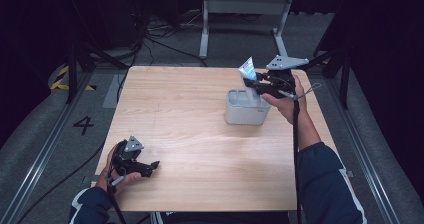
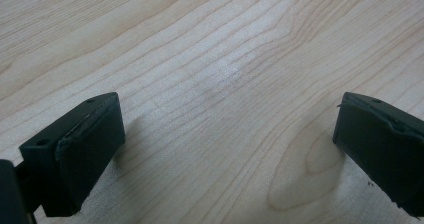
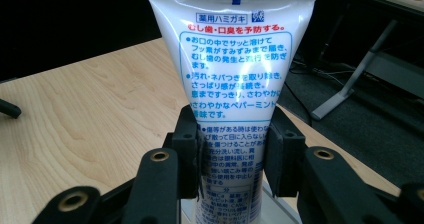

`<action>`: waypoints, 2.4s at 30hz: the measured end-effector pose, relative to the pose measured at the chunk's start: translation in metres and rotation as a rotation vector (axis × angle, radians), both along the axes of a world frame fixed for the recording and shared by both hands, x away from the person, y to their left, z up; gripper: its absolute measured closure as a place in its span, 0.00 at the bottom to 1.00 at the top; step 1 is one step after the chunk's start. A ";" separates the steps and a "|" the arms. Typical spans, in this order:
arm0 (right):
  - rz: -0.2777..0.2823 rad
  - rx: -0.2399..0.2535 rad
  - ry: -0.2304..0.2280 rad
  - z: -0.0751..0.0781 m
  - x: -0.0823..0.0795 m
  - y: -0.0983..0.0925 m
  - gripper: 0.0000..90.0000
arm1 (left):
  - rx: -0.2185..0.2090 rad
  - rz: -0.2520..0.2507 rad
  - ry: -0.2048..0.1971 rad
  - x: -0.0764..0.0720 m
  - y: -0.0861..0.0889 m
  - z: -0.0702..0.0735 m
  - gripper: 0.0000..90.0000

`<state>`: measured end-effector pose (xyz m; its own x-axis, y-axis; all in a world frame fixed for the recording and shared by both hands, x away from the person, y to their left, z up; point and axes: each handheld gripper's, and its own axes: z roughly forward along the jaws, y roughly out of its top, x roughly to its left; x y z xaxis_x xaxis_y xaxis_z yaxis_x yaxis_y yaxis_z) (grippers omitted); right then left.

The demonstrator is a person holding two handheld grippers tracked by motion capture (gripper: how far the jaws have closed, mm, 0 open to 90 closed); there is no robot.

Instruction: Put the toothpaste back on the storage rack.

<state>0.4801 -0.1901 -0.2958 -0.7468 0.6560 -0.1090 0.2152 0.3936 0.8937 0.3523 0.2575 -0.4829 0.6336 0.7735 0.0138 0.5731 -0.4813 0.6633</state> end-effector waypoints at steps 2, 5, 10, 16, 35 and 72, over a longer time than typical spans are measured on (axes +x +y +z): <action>-0.005 0.008 -0.001 -0.001 0.003 0.000 0.73 | -0.001 0.001 0.008 0.000 0.000 0.000 0.01; -0.014 0.010 0.002 -0.003 0.005 0.000 0.72 | 0.001 0.000 0.006 0.000 0.000 0.000 0.01; -0.021 0.024 0.008 -0.007 0.010 0.000 0.72 | 0.001 -0.001 0.005 0.000 0.000 0.000 0.01; -0.029 0.023 0.012 -0.010 0.013 0.001 0.72 | -0.001 0.001 0.008 0.000 0.000 0.000 0.01; -0.052 0.009 0.037 -0.026 0.024 0.004 0.72 | 0.000 0.000 0.006 0.000 0.000 0.000 0.01; -0.059 -0.076 0.087 -0.066 0.026 -0.004 0.71 | 0.001 0.000 0.004 0.000 0.000 0.000 0.01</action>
